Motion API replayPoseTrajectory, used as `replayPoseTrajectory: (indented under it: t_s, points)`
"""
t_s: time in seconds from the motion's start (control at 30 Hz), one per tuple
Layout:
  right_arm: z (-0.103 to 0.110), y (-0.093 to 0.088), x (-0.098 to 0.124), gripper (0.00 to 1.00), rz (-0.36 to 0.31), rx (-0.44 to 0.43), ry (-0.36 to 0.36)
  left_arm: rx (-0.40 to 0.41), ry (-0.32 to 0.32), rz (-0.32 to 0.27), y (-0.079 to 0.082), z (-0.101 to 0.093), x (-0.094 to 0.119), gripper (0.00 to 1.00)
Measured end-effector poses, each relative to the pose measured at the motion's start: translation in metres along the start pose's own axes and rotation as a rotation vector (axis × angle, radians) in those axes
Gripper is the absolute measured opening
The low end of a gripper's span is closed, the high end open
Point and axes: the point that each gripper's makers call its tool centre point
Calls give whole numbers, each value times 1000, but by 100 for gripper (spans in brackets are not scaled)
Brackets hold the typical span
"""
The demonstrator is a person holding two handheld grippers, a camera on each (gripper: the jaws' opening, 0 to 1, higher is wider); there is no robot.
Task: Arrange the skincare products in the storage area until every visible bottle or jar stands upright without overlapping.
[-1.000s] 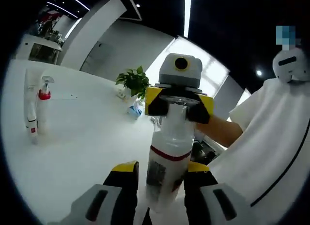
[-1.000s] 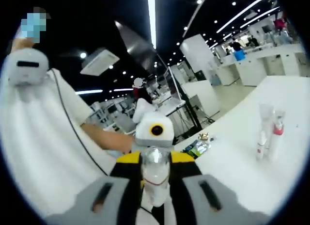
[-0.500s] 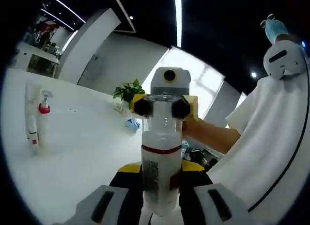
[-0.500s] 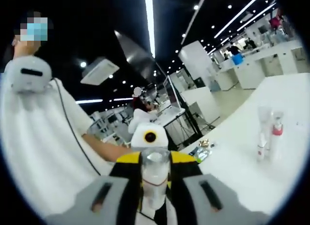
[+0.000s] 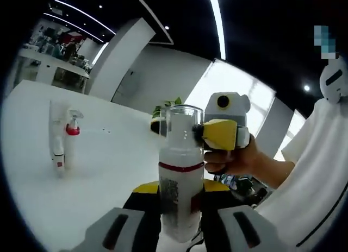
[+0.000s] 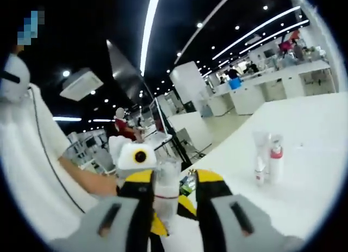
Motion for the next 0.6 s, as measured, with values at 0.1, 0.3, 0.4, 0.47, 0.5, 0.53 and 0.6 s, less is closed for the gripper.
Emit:
replayPoseTrajectory:
  t_s: [0.1, 0.3, 0.4, 0.47, 0.5, 0.53, 0.6]
  points:
    - [-5, -3, 3, 27, 1, 5, -55, -5, 73, -17, 6, 9, -2, 26]
    - [-6, -6, 5, 27, 2, 7, -123, -52, 229, 5, 5, 25, -5, 26]
    - [-3, -12, -1, 27, 28, 10, -133, -62, 269, 8, 3, 29, -7, 26]
    - [-7, -16, -2, 27, 44, -1, -169, -59, 300, 6, 1, 30, -10, 26]
    - [-8, -18, -4, 27, 45, -15, -180, -79, 322, 18, -1, 30, -12, 26]
    - [-12, -20, -3, 27, 46, -30, -209, -109, 351, 25, -2, 33, -12, 26]
    - [-16, -24, -4, 28, 58, -32, -240, -112, 370, 32, -4, 33, -17, 26]
Point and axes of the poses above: the point that each gripper's makers call its tool centre point, and the gripper's own axes: x roughly backward along the fingers, z roughly to its left, y roughly out of its top, and after that the axes turned 8 degrees about y, right-handed
